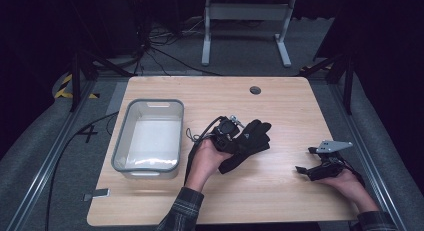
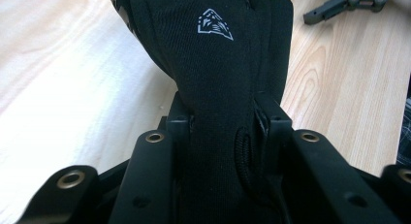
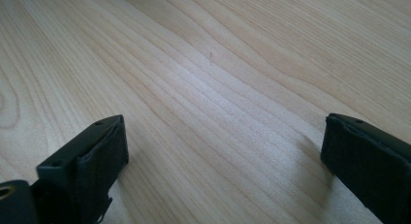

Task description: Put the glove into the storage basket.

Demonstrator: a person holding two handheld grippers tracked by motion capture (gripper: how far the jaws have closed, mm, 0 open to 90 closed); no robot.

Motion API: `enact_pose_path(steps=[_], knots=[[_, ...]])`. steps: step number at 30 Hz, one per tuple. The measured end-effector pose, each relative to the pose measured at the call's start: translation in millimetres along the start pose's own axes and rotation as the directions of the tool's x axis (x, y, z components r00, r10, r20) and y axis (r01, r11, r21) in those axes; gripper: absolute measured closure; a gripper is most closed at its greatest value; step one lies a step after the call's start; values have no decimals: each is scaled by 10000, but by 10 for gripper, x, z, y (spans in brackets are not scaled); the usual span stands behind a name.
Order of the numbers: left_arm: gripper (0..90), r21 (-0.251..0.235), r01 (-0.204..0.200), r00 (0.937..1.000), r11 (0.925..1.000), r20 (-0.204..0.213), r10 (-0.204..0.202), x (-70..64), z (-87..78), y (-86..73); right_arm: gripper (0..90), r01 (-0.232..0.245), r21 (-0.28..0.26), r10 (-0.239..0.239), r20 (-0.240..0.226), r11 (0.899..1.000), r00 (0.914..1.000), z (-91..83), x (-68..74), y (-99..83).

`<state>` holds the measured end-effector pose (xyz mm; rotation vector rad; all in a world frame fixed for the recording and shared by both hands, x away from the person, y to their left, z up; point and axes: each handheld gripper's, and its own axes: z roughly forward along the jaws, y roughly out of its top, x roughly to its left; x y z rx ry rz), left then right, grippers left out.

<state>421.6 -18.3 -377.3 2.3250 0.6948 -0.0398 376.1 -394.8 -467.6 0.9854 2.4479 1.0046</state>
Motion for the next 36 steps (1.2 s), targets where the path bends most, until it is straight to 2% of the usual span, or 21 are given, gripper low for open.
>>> enact_pose_path(steps=[2, 15, 22, 25, 36], knots=[[669, -106, 95, 9999, 9999, -107, -96, 37, -93, -25, 17, 49, 28, -49, -35, 10000, 10000, 5, -1, 3], [669, -368, 521, 9960, 9980, -702, -546, 183, -348, -110, 2, 58, 77, -57, -72, 10000, 10000, 21, 2, 15], [669, -576, 853, 9907, 9947, -1016, -908, 281, -514, -190, 2, 60, 76, -60, -72, 10000, 10000, 21, 2, 15], [669, -616, 922, 9893, 9938, -1078, -984, 297, -538, -206, 2, 60, 76, -60, -74, 10000, 10000, 21, 2, 15], [670, -899, 1280, 9783, 9877, -1520, -1406, 422, -762, -343, 2, 60, 76, -60, -71, 10000, 10000, 21, 2, 15]])
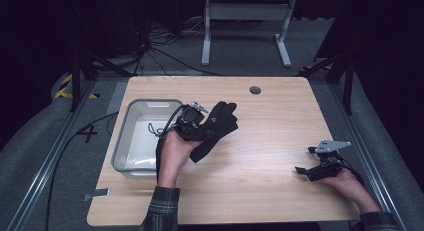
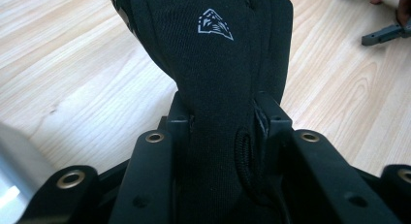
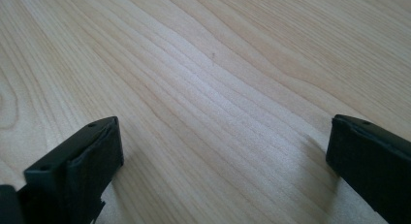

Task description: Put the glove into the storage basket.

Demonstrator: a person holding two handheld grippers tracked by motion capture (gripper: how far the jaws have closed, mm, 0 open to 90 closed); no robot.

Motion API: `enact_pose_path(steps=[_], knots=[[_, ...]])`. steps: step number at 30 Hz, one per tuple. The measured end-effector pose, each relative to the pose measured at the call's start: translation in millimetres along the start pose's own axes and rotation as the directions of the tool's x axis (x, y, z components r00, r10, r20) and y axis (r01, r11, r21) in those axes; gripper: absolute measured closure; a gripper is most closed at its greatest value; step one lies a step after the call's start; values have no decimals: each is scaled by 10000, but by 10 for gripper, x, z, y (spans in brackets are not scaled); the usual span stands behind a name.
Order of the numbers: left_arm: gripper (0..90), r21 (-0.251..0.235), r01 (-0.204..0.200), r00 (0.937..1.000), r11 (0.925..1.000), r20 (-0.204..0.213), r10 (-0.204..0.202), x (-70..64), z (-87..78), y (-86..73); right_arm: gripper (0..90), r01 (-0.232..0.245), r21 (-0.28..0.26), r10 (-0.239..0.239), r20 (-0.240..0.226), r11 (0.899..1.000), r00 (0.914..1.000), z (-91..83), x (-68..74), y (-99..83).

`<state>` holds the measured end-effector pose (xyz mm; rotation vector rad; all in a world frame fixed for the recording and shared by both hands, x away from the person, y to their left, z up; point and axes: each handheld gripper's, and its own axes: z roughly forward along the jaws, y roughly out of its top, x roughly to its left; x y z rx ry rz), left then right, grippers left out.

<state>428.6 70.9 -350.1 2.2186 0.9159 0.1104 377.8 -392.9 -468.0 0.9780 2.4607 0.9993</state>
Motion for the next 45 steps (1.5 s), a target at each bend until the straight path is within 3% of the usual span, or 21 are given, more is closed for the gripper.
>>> enact_pose_path(steps=[13, 15, 24, 30, 33, 38, 39, 45], knots=[[670, -371, 562, 9969, 9977, -525, -581, 198, -237, -140, 2, -1, -1, 1, 0, 10000, 10000, 0, 0, 0], [670, -409, 680, 9945, 9968, -774, -711, 249, -297, -180, 2, -2, -1, 2, -1, 10000, 10000, 0, 0, 0], [670, -671, 1111, 9859, 9915, -1179, -1185, 380, -444, -297, 2, -2, 1, 2, -3, 10000, 10000, 0, 0, 0], [670, -804, 1438, 9777, 9863, -1425, -1541, 482, -546, -393, 2, -2, -1, 2, -3, 10000, 10000, 0, 0, 0], [670, -875, 1731, 9681, 9810, -1680, -1858, 559, -618, -474, 2, 0, 0, 0, -3, 10000, 10000, 0, 0, 0], [670, -961, 1940, 9590, 9763, -1910, -2094, 632, -686, -556, 2, -2, -3, 2, 0, 10000, 10000, 0, 0, 0], [669, -1036, 2099, 9532, 9722, -1996, -2271, 672, -720, -604, 2, -2, -2, 2, -2, 10000, 10000, 0, 0, 0], [670, -1011, 2359, 9402, 9665, -2277, -2533, 769, -746, -706, 2, -3, -3, 3, -1, 10000, 10000, 0, 0, 0]])
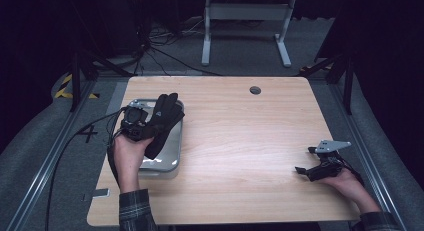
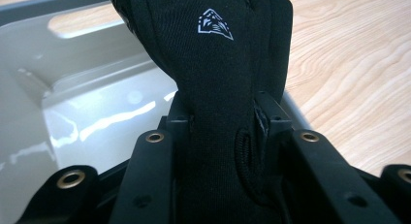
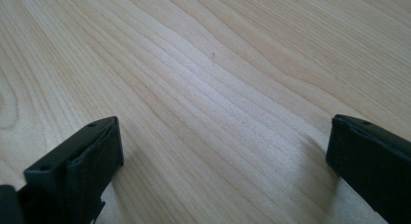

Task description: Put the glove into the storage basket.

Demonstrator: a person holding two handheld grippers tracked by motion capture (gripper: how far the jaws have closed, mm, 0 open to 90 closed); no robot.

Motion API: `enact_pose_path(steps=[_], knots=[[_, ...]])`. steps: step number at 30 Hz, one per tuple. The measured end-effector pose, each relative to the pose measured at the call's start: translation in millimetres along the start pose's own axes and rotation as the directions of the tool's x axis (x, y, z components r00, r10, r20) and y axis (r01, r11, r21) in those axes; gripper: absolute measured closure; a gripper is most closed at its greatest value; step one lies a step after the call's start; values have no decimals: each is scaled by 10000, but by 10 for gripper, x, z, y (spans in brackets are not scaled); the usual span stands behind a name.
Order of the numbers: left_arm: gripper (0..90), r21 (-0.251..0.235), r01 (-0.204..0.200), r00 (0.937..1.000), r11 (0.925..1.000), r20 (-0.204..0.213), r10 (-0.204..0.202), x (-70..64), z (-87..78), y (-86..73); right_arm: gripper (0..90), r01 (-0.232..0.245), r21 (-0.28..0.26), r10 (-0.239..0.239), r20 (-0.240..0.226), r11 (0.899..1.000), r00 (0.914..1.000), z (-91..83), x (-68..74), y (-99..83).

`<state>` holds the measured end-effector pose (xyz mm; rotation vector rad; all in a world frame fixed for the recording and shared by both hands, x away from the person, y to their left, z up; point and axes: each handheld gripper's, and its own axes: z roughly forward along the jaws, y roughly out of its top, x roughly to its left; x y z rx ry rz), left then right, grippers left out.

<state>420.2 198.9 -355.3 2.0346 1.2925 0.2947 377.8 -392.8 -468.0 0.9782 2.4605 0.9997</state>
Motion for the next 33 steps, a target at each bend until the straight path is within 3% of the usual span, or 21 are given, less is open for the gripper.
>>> enact_pose_path(steps=[18, 33], knots=[[669, 708, 133, 9991, 9974, -400, -105, 233, 251, -161, 2, -3, 0, 3, 0, 10000, 10000, 0, 0, 0], [662, 1637, 252, 9988, 9862, -448, -181, 311, 495, -229, 2, -2, -1, 2, -1, 10000, 10000, 0, 0, 0]])
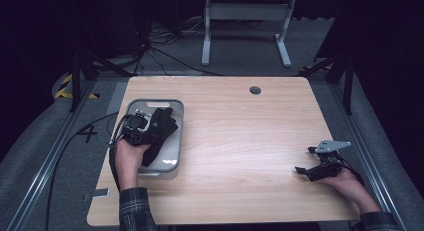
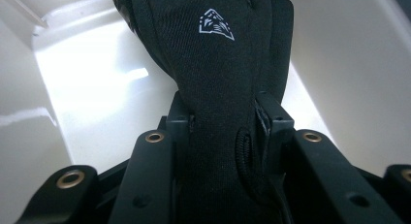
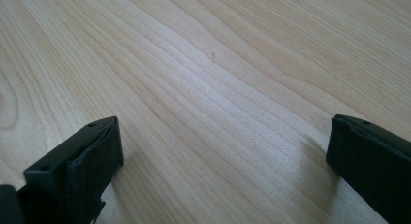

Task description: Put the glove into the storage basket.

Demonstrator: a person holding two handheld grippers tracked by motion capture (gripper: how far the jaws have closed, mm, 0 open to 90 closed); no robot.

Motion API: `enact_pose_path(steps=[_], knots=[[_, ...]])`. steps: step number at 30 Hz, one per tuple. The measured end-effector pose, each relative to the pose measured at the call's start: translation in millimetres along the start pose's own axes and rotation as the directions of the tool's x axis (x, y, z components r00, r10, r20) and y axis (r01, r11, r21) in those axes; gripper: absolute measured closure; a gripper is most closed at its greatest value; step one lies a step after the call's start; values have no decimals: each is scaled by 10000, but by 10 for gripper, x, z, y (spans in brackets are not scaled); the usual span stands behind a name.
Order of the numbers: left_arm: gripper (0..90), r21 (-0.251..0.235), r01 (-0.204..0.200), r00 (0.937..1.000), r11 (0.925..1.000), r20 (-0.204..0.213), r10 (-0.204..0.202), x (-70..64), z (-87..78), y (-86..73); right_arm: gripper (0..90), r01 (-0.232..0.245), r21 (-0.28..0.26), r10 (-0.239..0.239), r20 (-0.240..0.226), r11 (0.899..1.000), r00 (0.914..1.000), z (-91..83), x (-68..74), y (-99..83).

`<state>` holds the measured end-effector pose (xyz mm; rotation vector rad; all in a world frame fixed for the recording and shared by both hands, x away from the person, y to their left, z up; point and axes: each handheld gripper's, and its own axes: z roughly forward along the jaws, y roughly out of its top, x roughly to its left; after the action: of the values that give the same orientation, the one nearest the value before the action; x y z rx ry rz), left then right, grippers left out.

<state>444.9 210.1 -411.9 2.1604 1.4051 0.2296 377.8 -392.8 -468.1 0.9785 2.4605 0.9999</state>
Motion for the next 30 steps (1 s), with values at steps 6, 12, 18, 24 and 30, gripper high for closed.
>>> enact_pose_path(steps=[6, 12, 18, 24, 30], knots=[[610, 139, -28, 10000, 9999, -51, 29, 9, 44, -3, 2, 2, 0, -2, 0, 10000, 10000, 0, 0, 0], [447, 125, 136, 9984, 9998, -547, -129, 50, 50, -25, 2, 3, -3, -3, 3, 10000, 10000, 0, 0, 0], [335, -461, 322, 9951, 9984, -916, -363, 80, -34, -46, 2, -1, 0, 1, 0, 10000, 10000, 0, 0, 0], [282, -1044, 353, 9950, 9939, -888, -447, 57, -142, -41, 2, 3, 0, -3, 0, 10000, 10000, 0, 0, 0], [252, -1320, 67, 9986, 9912, -520, -136, -51, -200, 39, 2, 2, 3, -2, -1, 10000, 10000, 0, 0, 0]])
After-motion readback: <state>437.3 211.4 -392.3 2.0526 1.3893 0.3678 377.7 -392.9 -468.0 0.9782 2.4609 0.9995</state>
